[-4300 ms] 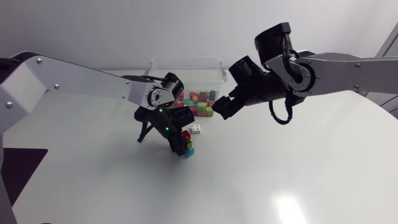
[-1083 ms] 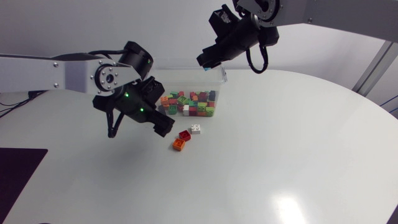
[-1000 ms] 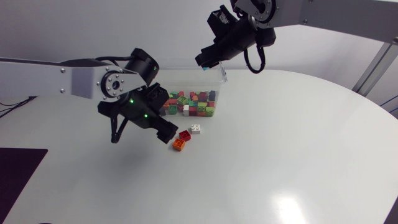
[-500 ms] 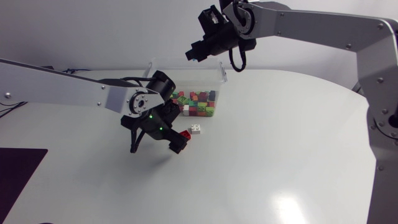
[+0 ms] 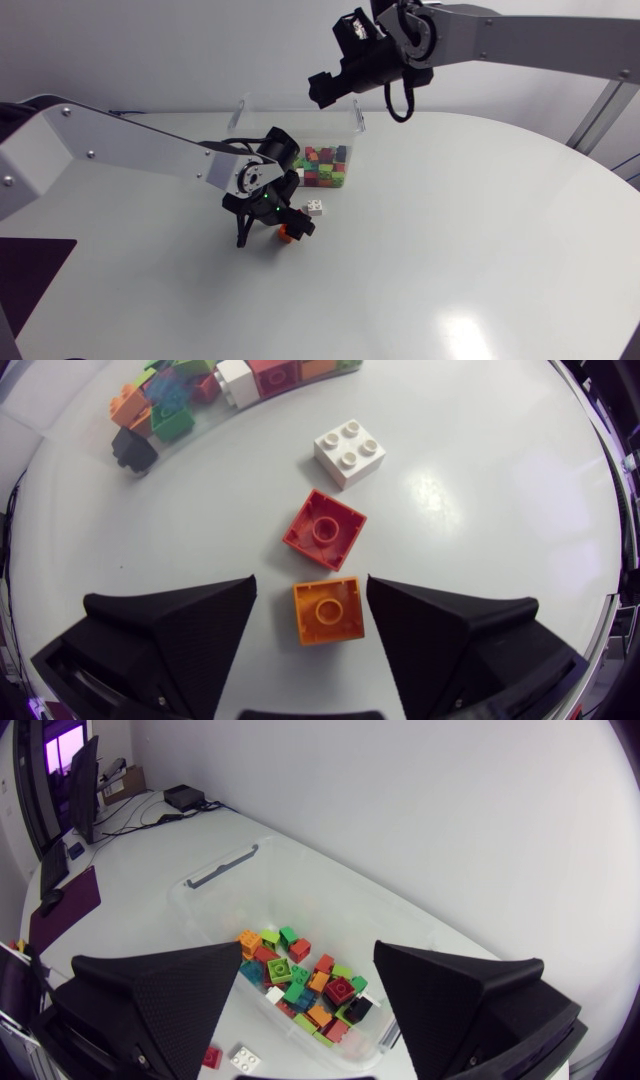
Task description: Place the duplo bricks in the container
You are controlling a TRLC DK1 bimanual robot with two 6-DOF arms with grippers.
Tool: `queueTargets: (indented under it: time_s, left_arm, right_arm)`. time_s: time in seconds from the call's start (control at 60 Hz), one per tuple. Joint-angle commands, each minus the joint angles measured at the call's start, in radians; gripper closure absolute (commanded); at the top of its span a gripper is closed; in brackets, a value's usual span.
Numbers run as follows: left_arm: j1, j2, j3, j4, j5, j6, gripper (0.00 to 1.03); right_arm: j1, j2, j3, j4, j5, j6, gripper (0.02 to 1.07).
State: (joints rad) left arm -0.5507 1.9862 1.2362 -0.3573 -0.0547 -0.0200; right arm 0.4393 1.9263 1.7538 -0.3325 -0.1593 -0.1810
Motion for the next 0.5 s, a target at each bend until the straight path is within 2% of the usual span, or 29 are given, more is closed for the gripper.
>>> queueTargets:
  time_s: [0.0,0.1,0.267,0.483]
  left_arm:
    - [-0.011,0.039,0.026,0.003,-0.008,-0.028,0.60]
    - [-0.018,0.042,0.023,-0.008,-0.010,-0.024,0.61]
    - [-0.017,0.022,0.012,-0.068,-0.010,-0.018,0.70]
    - [0.032,-0.178,-0.063,-0.114,-0.005,0.040,0.70]
  right_arm:
    - [-0.011,-0.096,-0.103,0.018,0.009,0.029,0.08]
    - [-0.030,-0.171,-0.200,0.029,0.009,0.041,0.08]
    - [-0.062,-0.254,-0.341,0.026,0.000,0.041,0.08]
    - [-0.054,-0.230,-0.445,-0.026,0.000,0.043,0.08]
